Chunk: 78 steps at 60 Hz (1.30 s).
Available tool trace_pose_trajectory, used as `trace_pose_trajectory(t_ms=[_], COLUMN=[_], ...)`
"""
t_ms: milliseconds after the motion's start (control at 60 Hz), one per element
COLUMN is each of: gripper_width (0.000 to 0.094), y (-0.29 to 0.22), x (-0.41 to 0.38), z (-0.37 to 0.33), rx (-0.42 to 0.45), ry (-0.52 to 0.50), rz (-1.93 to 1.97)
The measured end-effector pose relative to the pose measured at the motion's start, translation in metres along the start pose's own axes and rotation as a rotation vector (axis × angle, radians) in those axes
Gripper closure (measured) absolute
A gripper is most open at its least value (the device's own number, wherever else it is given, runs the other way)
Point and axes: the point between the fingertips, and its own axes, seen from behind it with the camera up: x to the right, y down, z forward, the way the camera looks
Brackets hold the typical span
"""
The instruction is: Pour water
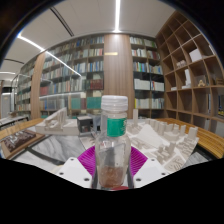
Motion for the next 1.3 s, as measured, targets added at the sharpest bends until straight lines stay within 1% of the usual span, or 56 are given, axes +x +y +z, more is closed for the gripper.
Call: trace_pose_trajectory(t_ms=[50,150,217,233,250,283,300,317,383,450,467,483,500,517,533,567,650,733,817,967,1117,1300], gripper_width=[0.0530,0.0531,0.0526,0.0522,0.0519,0.0519,0.0520,0.0515,0.0439,0.0349,0.0295,0.0269,0.0174,0.0127,0.0059,0.0097,0.0071,0.0079,0.0083,0.0076,0.0077,0.0079], y=[0.014,0.070,0.105,0.094,0.094,0.095,0.098,0.096,0.095,0.100,0.099,0.100,0.099,0.097,0.094,0.089,0.078,0.065,0.055,0.042,0.043,0.049], x=[-0.002,0.010,0.012,0.014,0.012,0.014,0.014,0.013,0.013,0.021,0.020,0.021,0.022,0.023,0.023,0.023,0.020,0.011,-0.002,-0.028,-0.044,-0.055], z=[-0.010,-0.003,-0.006,-0.006,-0.004,-0.006,-0.007,-0.007,-0.008,-0.008,-0.012,-0.014,-0.016,-0.018,-0.021,-0.028,-0.056,-0.091,-0.136,-0.221,-0.298,-0.355], rx=[-0.051,-0.129,-0.204,-0.142,-0.154,-0.133,-0.146,-0.141,-0.135,-0.169,-0.180,-0.189,-0.194,-0.195,-0.194,-0.196,-0.211,-0.225,-0.247,-0.258,-0.268,-0.286], ry=[0.017,0.024,0.029,0.024,0.026,0.025,0.028,0.031,0.037,0.060,0.069,0.076,0.083,0.089,0.094,0.106,0.130,0.134,0.139,0.138,0.148,0.154], rz=[-0.015,-0.027,-0.021,-0.019,-0.021,-0.030,-0.033,-0.033,-0.030,-0.021,-0.019,-0.016,-0.014,-0.012,-0.009,-0.010,-0.018,-0.024,-0.036,-0.014,0.006,0.001])
